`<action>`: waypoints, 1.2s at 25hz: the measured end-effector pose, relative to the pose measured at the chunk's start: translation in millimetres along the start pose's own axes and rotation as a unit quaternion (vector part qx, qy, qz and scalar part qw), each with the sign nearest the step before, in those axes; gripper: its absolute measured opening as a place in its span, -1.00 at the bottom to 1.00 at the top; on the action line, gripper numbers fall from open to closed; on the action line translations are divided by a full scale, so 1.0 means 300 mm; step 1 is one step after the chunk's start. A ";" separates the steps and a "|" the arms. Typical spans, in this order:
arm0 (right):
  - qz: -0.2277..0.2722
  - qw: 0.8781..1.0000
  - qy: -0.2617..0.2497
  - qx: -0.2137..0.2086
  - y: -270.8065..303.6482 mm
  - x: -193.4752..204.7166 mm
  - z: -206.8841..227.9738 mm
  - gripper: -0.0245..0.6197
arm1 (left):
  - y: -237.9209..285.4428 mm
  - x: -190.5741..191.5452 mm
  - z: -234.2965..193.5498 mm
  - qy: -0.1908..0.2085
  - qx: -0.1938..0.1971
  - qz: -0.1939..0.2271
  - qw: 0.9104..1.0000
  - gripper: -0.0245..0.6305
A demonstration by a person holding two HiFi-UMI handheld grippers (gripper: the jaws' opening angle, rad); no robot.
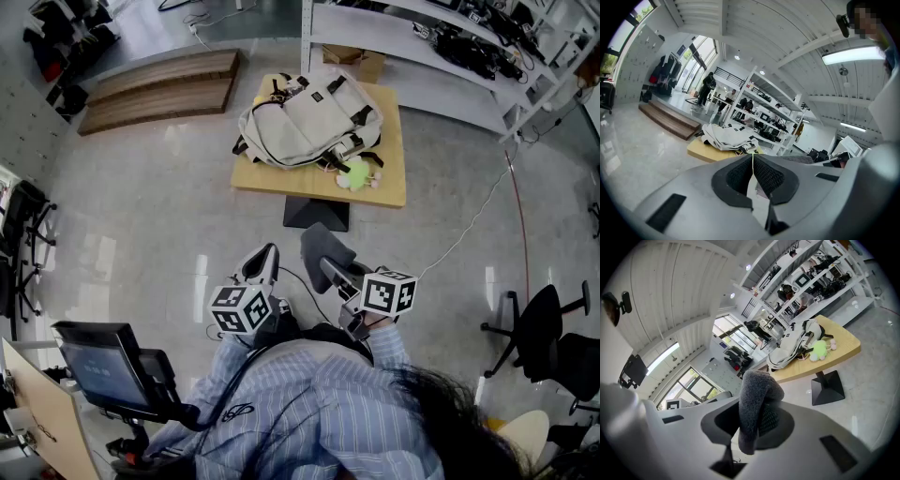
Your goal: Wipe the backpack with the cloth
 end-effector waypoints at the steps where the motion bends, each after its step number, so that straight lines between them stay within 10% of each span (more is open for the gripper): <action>1: 0.001 1.000 0.000 0.001 0.000 -0.003 -0.002 -0.75 | 0.001 -0.004 0.004 0.006 0.001 -0.001 1.000 -0.90; 30: 0.024 0.999 0.012 0.038 0.140 -0.039 0.008 -0.75 | 0.025 -0.039 -0.161 0.055 0.018 -0.027 0.998 -0.90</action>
Point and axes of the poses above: the fingertips, and each gripper's own axes: y forward along the fingers, z to its right, x out of its underside, the point moved 2 cm from there along -y, backward along the fingers, and after that the axes turned 12 degrees about -z, right-handed, at the moved point
